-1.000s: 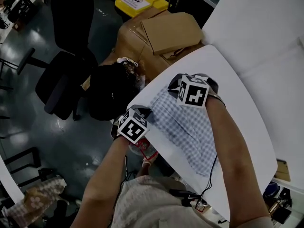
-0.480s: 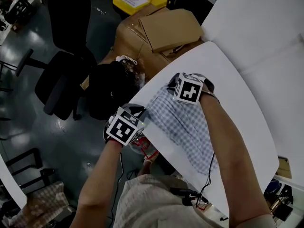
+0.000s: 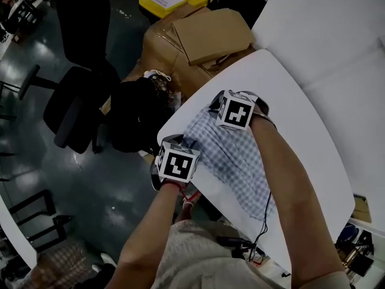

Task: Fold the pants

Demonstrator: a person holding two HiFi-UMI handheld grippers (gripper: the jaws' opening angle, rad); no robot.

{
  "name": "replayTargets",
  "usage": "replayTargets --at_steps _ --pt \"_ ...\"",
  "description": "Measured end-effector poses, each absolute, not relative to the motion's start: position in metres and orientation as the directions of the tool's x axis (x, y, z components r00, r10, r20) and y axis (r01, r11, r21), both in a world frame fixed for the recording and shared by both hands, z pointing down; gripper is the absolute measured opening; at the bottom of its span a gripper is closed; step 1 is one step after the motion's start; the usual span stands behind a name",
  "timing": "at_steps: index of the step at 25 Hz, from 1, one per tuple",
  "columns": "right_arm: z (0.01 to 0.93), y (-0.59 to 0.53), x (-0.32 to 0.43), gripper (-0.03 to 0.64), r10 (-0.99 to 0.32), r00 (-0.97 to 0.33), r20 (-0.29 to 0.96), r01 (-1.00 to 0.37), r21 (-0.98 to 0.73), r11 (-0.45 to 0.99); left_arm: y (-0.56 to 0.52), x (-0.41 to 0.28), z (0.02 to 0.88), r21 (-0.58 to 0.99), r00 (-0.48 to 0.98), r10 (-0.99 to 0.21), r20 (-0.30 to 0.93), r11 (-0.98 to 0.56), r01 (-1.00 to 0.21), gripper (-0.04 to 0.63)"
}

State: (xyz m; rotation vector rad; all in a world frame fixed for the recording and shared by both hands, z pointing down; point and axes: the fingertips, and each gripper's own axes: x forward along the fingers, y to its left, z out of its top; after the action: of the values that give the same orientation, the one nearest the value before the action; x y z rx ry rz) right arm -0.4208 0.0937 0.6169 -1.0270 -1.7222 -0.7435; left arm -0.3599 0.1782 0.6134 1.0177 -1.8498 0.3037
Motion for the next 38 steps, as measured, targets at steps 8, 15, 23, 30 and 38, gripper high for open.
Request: replayTargets --at_steps 8,15,23,30,38 --pt "0.614 0.097 -0.419 0.038 0.314 -0.187 0.931 0.892 0.027 0.452 0.188 -0.359 0.611 0.159 -0.193 -0.495 0.847 0.582 -0.797 0.087" --pt "0.607 0.122 -0.427 0.041 0.333 -0.228 0.915 0.911 0.080 0.404 0.215 -0.363 0.595 0.319 -0.172 -0.588 0.790 0.634 -0.704 0.087" --pt "0.594 0.113 -0.442 0.215 0.477 -0.353 0.805 0.758 -0.052 0.650 0.236 -0.359 0.620 0.352 -0.135 -0.584 0.800 0.640 -0.683 0.108" --pt "0.540 0.018 -0.382 0.172 0.427 -0.469 0.773 0.661 -0.013 0.750 0.266 -0.360 0.602 0.322 -0.209 -0.570 0.794 0.687 -0.651 0.252" --pt "0.540 -0.025 -0.243 0.172 0.389 -0.355 0.850 0.749 0.010 0.662 0.196 -0.268 0.555 0.308 -0.127 -0.654 0.746 0.507 -0.805 0.252"
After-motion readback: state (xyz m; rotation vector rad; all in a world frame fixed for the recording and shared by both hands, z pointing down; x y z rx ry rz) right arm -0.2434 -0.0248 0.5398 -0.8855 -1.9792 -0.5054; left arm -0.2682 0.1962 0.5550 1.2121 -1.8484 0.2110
